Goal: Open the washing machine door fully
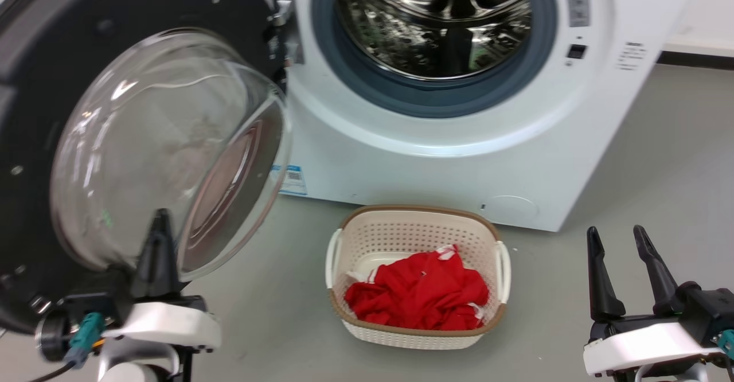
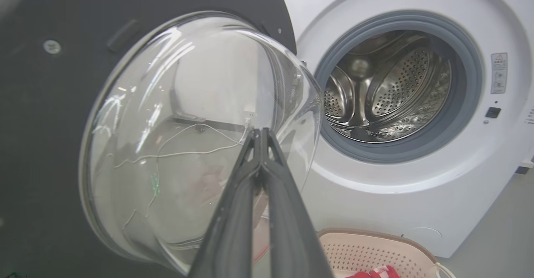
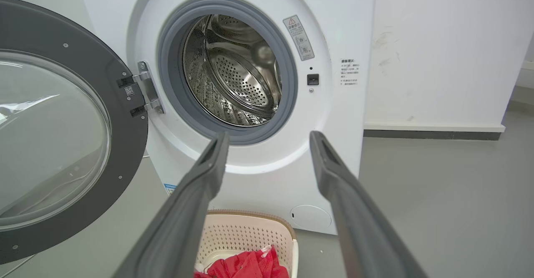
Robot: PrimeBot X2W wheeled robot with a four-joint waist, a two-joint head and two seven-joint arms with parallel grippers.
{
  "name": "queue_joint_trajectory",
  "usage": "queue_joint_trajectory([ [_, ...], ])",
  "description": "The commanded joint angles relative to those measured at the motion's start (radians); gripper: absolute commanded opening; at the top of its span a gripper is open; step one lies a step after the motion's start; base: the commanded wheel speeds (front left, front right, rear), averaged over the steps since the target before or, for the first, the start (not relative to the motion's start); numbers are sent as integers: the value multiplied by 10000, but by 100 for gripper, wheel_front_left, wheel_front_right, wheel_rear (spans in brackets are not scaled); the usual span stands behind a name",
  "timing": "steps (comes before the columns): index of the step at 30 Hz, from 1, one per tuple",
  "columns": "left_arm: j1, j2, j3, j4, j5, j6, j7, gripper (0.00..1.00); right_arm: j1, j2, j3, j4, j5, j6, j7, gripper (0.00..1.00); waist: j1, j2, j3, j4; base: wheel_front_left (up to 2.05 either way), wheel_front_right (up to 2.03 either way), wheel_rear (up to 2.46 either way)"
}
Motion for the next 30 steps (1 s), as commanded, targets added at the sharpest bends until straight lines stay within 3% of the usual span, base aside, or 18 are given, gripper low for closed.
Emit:
queue_joint_trajectory([
  [1,-229,-35,-96,178,27,-121,-65,36,-126,12,16,-5,-20,-7,-45,100,0,0,-55,-298,0,0,0],
  [2,-358,-116,-192,370,31,-209,-131,52,-147,12,12,-3,-22,-7,-47,100,0,0,-65,-413,0,0,0],
  [3,-451,-184,-277,557,39,-298,-186,84,-181,12,28,-5,-26,-7,-50,100,0,0,-75,-558,0,0,0],
  [4,-538,-258,-360,753,74,-374,-256,100,-200,14,10,-10,-25,-7,-62,100,0,0,-82,-683,0,0,0],
  [12,-874,-763,-646,1840,488,-527,-585,100,-146,14,60,129,-147,-7,-82,100,0,0,-234,-1690,0,0,0],
  [17,-768,-1091,-405,1814,951,-451,-639,100,-25,14,132,180,-181,-7,-92,100,0,0,-302,-2112,0,0,0],
  [30,29,-1833,345,1422,2022,-735,-647,100,137,14,314,269,-195,-7,-156,100,0,0,-416,-2177,0,0,0],
])
